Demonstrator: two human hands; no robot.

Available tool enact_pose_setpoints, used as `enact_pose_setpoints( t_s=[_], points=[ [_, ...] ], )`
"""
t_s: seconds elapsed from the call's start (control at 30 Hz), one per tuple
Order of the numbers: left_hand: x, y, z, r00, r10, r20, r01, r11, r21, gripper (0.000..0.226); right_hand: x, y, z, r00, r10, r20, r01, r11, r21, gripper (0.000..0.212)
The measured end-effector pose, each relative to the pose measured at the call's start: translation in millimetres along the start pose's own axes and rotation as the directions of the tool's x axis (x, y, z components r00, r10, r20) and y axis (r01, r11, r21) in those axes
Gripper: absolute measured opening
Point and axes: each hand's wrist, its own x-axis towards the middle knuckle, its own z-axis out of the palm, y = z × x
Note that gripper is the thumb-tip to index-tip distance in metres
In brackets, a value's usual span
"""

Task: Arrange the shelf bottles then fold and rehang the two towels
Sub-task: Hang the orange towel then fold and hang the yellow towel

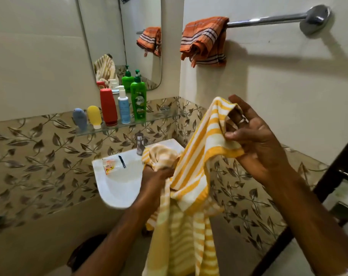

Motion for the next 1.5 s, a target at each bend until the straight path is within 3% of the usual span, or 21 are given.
enact_pose_setpoints(
  t_s=[0.17,0.27,0.33,0.5,0.57,0.63,0.67,0.7,0.73,0.8,0.83,0.87,0.93,1.03,1.1,1.17,1.23,1.33,1.4,1.5],
  points=[
    [-5,-43,-1,0.975,-0.065,0.212,0.024,0.981,0.191,0.044,4,17,-3,0.993,0.097,0.062,-0.098,0.995,0.013,0.095],
    [-6,-53,2,0.949,-0.109,0.297,-0.005,0.934,0.357,0.017,11,25,-3,0.989,0.145,-0.012,-0.145,0.989,0.002,0.081],
    [-6,-55,1,0.935,-0.147,0.324,-0.019,0.888,0.459,0.016,16,27,0,0.981,0.179,-0.069,-0.18,0.984,-0.008,0.068],
    [-18,-57,-7,0.818,-0.147,0.555,-0.081,0.927,0.366,0.038,17,42,0,0.947,0.1,-0.306,-0.154,0.975,-0.159,0.057],
    [-12,-68,-6,0.817,-0.251,0.52,-0.135,0.793,0.594,0.039,14,49,-6,0.921,0.043,-0.388,-0.135,0.968,-0.211,0.06],
    [-4,-82,-4,0.841,-0.303,0.449,-0.281,0.464,0.84,0.037,7,55,-10,0.896,0.0,-0.444,-0.131,0.956,-0.263,0.061],
    [-3,-88,-2,0.879,-0.267,0.395,-0.312,0.303,0.9,0.037,3,57,-11,0.884,-0.024,-0.467,-0.128,0.948,-0.291,0.06],
    [-6,-90,1,0.919,-0.152,0.365,-0.325,0.233,0.917,0.036,-3,58,-11,0.874,-0.044,-0.483,-0.123,0.943,-0.308,0.06],
    [-9,-89,3,0.93,0.007,0.368,-0.353,0.298,0.887,0.034,-8,59,-10,0.869,-0.056,-0.491,-0.115,0.943,-0.312,0.06],
    [-31,-75,14,0.912,0.286,0.295,-0.41,0.674,0.614,0.025,-19,63,-11,0.875,-0.063,-0.48,-0.105,0.943,-0.315,0.059],
    [-44,-67,20,0.903,0.357,0.237,-0.428,0.791,0.438,0.024,-22,65,-12,0.882,-0.059,-0.467,-0.102,0.945,-0.312,0.058],
    [-55,-59,26,0.89,0.403,0.215,-0.453,0.837,0.307,0.027,-26,68,-13,0.891,-0.05,-0.451,-0.1,0.948,-0.303,0.057],
    [-71,-54,31,0.855,0.466,0.229,-0.513,0.826,0.232,0.043,-32,73,-13,0.909,-0.032,-0.416,-0.094,0.956,-0.279,0.052],
    [-77,-67,37,0.834,0.497,0.239,-0.55,0.775,0.312,0.067,-37,82,-14,0.92,-0.007,-0.391,-0.091,0.969,-0.231,0.047],
    [-79,-77,38,0.81,0.556,0.185,-0.584,0.74,0.333,0.059,-40,93,-20,0.917,0.034,-0.398,-0.125,0.971,-0.204,0.045],
    [-78,-86,34,0.777,0.614,0.137,-0.615,0.697,0.368,0.035,-46,108,-28,0.907,0.115,-0.405,-0.203,0.962,-0.183,0.043],
    [-76,-93,29,0.807,0.581,0.107,-0.571,0.72,0.394,0.023,-55,121,-36,0.899,0.182,-0.399,-0.261,0.953,-0.153,0.041],
    [-74,-95,28,0.916,0.398,0.053,-0.394,0.863,0.318,0.017,-63,127,-50,0.904,0.221,-0.366,-0.27,0.959,-0.087,0.036],
    [-74,-92,26,0.936,0.352,0.03,-0.343,0.887,0.309,0.016,-68,130,-60,0.929,0.256,-0.268,-0.29,0.952,-0.095,0.036],
    [-72,-84,20,0.942,0.335,0.03,-0.328,0.895,0.303,0.013,-79,140,-75,0.945,0.312,-0.097,-0.324,0.932,-0.161,0.054]
  ],
)
